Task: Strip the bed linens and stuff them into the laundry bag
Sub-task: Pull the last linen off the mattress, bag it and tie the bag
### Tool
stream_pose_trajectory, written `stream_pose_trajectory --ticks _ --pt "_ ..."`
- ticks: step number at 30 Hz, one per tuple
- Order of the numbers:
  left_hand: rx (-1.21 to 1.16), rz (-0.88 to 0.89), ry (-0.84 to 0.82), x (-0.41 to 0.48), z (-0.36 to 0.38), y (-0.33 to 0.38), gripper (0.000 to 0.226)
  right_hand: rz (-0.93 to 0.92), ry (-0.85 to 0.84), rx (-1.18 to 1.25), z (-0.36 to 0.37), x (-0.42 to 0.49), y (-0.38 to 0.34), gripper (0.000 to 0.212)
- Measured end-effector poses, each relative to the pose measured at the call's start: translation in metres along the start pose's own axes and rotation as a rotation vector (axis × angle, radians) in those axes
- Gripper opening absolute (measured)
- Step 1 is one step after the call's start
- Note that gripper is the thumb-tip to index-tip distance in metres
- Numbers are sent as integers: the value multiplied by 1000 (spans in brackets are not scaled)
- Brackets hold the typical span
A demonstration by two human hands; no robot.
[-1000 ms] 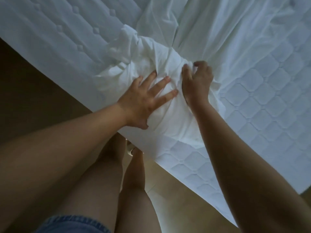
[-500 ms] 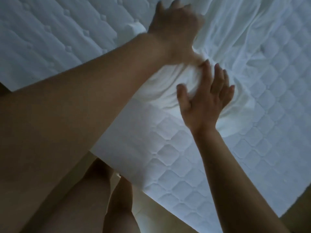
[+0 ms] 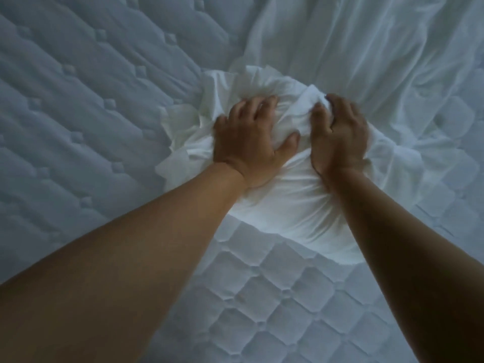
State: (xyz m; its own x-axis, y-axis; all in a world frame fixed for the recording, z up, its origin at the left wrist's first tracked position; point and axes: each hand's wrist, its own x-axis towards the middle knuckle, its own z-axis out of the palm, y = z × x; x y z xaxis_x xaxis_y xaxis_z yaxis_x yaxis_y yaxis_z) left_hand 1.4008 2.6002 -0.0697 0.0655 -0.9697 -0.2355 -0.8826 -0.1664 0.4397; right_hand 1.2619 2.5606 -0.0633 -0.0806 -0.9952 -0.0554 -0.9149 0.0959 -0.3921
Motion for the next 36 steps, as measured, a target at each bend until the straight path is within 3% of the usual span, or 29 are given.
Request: stream_pose_trajectory --ticks 6,13,18,22,25,27,29,32,36 --pt "62 -21 -83 6 -8 2 66 151 -289 -4 -5 16 -8 53" --pt "48 -43 -147 -54 -25 -13 64 201 -519 27 -13 -25 -24 56" --pt "73 -51 -177 -148 -34 -40 85 128 -627 -39 -10 -119 -36 57" --pt "127 -38 -268 -209 -33 -56 93 107 -574 -52 -13 -199 -39 56" --pt "188 309 6 -244 -27 -55 77 144 -516 46 -17 -214 -33 56" --pt "224 697 38 -271 -17 -60 82 212 -549 136 -18 -207 -33 64" --pt "360 922 13 -287 -9 -65 79 228 -559 176 -17 -202 -34 65" --pt "558 921 99 -284 5 -68 51 219 -558 154 -15 -198 -32 58" --pt "554 911 -77 -275 -11 -55 64 257 -642 244 -19 -189 -31 55"
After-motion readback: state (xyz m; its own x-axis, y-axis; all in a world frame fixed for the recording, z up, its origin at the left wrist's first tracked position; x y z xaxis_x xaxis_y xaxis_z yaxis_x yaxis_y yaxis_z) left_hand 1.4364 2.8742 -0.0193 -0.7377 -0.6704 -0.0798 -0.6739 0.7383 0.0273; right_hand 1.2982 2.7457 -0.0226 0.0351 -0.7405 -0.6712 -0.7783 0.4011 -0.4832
